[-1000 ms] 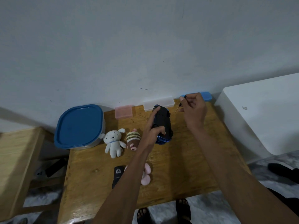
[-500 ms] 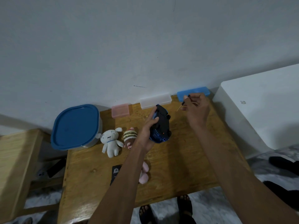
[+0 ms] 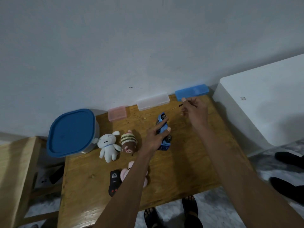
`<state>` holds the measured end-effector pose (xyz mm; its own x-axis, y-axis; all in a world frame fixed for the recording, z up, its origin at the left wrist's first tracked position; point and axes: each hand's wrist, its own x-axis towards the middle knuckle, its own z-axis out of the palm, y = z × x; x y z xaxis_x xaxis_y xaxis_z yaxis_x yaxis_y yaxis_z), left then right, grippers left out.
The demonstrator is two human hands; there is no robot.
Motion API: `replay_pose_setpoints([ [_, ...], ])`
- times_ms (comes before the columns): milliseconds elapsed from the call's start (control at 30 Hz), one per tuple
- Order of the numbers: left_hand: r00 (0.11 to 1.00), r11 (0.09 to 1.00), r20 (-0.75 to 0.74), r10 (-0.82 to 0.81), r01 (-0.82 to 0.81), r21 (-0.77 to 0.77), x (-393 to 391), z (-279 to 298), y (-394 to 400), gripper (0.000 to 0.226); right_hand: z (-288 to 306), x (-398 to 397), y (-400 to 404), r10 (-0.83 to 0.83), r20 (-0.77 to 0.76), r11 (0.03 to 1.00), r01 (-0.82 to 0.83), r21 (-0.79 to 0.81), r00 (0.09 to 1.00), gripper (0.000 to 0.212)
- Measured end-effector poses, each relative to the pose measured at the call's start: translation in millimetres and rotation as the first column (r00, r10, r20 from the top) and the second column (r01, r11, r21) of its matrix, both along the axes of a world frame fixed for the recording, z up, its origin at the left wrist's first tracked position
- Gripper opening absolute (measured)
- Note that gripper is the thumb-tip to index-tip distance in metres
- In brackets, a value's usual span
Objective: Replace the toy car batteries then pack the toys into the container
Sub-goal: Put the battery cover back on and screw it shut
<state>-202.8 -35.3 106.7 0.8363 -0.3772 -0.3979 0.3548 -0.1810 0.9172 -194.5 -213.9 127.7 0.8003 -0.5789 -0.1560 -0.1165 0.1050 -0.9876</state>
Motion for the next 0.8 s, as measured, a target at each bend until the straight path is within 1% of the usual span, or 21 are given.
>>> replay_pose_setpoints([
  [67,0.998,0.993,0.059,0.039,-0.045,0.109,1,-10,-8,0.041,-4,-3,-2,0.07,-0.026,0.997,-0.069,0.025,0.997,0.015],
  [167,0.996,0.954,0.058,0.063,-0.077,0.291,1,-26,-18,0.042,-12,-8,-4,0.175,-0.101,0.984,-0.175,0.015,0.979,0.014],
  [233,0.996,0.914,0.093,0.008,-0.045,0.404,0,-37,-23,0.045,-16,-9,-6,0.231,-0.151,0.972,-0.234,-0.004,0.961,0.015],
  [300,0.987,0.863,0.146,-0.067,-0.016,0.506,-4,-47,-28,0.048,-21,-9,-6,0.265,-0.199,0.961,-0.276,-0.025,0.943,0.023],
  [367,0.979,0.829,0.171,-0.114,-0.001,0.559,-9,-55,-33,0.052,-27,-9,-6,0.278,-0.248,0.948,-0.307,-0.085,0.928,0.028],
  [433,0.976,0.801,0.175,-0.127,-0.003,0.599,-14,-60,-39,0.054,-35,-10,-8,0.286,-0.286,0.929,-0.338,-0.15,0.915,0.026],
  [533,0.962,0.723,0.219,-0.162,-0.036,0.69,-19,-65,-50,0.054,-47,-11,-12,0.286,-0.316,0.902,-0.365,-0.232,0.905,0.022],
  [600,0.963,0.687,0.217,-0.159,-0.05,0.725,-20,-69,-56,0.053,-51,-12,-14,0.295,-0.33,0.879,-0.39,-0.275,0.897,0.021],
  [733,0.959,0.568,0.187,-0.211,-0.035,0.822,-22,-76,-70,0.056,-60,-12,-22,0.264,-0.342,0.883,-0.369,-0.289,0.902,0.019],
  [800,0.958,0.533,0.178,-0.226,-0.031,0.846,-24,-77,-74,0.057,-63,-12,-25,0.255,-0.349,0.887,-0.362,-0.287,0.902,0.018],
])
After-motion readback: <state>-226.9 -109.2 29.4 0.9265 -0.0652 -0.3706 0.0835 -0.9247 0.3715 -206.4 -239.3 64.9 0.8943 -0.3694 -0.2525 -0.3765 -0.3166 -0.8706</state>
